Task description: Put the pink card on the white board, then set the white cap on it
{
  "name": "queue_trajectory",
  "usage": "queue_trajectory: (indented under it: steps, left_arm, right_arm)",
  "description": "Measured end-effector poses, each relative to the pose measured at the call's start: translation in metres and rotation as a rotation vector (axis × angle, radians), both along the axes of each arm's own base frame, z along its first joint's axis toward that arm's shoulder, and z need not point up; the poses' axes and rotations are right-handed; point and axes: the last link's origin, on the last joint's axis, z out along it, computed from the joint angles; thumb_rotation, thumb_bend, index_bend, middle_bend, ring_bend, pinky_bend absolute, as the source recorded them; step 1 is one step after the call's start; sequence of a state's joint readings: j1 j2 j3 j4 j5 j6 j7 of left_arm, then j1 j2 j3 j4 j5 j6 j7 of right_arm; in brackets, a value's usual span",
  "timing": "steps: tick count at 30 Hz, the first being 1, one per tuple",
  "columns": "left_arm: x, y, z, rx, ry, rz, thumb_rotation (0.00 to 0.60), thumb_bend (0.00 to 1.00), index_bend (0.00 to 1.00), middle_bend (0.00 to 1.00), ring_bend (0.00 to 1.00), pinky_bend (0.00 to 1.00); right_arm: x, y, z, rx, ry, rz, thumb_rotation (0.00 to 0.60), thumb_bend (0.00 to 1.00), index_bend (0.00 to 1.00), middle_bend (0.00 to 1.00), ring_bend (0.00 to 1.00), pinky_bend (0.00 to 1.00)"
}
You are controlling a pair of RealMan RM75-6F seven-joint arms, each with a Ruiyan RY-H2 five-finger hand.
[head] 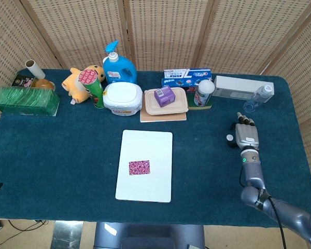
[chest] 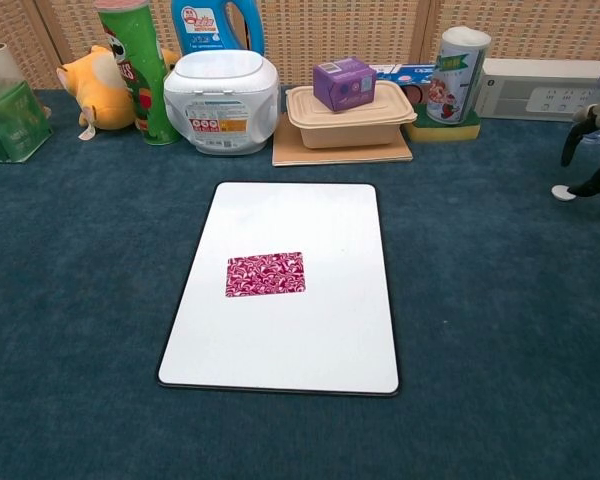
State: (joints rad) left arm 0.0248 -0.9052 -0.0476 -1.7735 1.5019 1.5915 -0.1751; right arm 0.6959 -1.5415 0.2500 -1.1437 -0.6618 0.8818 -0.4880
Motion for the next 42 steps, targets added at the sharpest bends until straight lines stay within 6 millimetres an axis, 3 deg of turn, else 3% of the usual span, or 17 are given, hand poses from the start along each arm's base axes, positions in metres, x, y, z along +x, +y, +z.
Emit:
queue_trajectory:
  steps: [20,42]
  left_arm:
    - [-0.002,-0.002,0.002,0.014,-0.011,0.003,0.600,0.10,0.00,0.00,0.00,0.00]
    - [-0.002,0.000,0.001,0.014,-0.005,0.013,0.600,0.10,0.00,0.00,0.00,0.00]
  right_arm:
    - [-0.001,-0.003,-0.015,0.020,-0.010,0.007,0.600,0.35,0.37,0.01,0.00,0.08]
    - [-0.017,-0.007,-0.020,0.020,0.008,-0.020,0.600,0.35,0.38,0.01,0.00,0.08]
